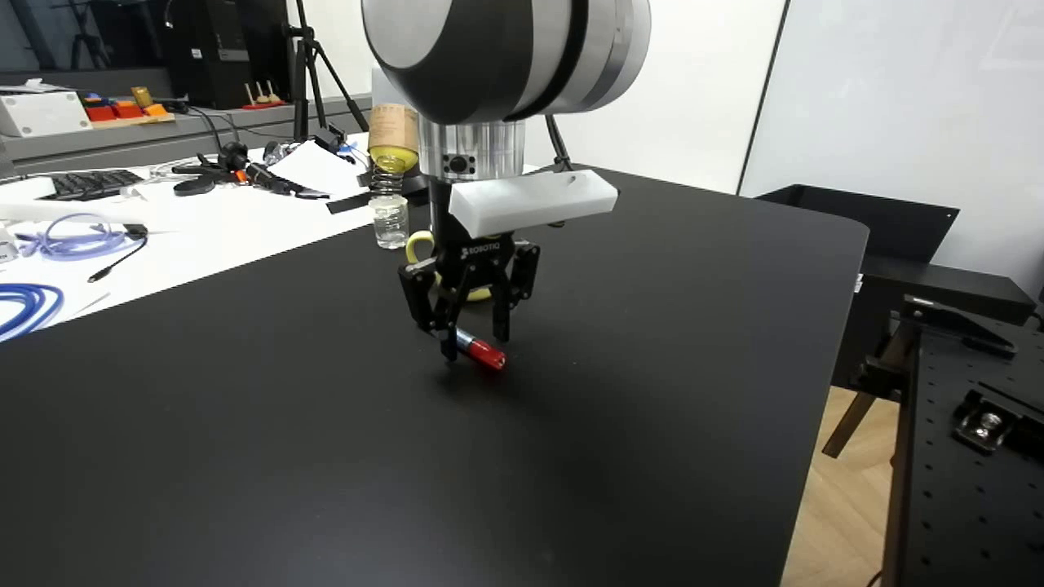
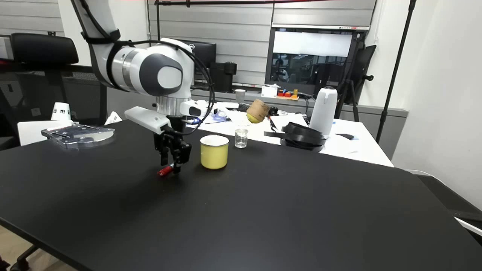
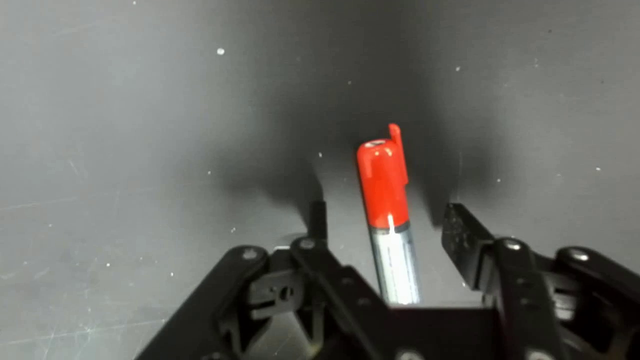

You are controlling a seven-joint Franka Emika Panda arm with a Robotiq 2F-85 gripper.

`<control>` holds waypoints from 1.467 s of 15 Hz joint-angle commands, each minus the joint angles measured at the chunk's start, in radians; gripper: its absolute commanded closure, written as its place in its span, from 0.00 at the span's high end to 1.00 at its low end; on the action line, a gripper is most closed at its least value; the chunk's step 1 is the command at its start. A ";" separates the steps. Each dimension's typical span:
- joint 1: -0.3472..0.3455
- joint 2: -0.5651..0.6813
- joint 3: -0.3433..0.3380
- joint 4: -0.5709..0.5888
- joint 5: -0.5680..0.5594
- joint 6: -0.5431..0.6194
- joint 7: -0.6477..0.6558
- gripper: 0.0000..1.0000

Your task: Put the pen in the cup

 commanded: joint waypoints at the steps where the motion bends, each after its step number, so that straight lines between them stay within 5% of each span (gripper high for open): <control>1: -0.012 -0.004 0.002 0.006 -0.005 0.005 -0.003 0.31; 6: -0.019 -0.001 0.002 0.006 -0.003 -0.001 -0.003 0.01; 22: 0.014 -0.237 -0.026 -0.011 -0.106 -0.114 0.056 0.05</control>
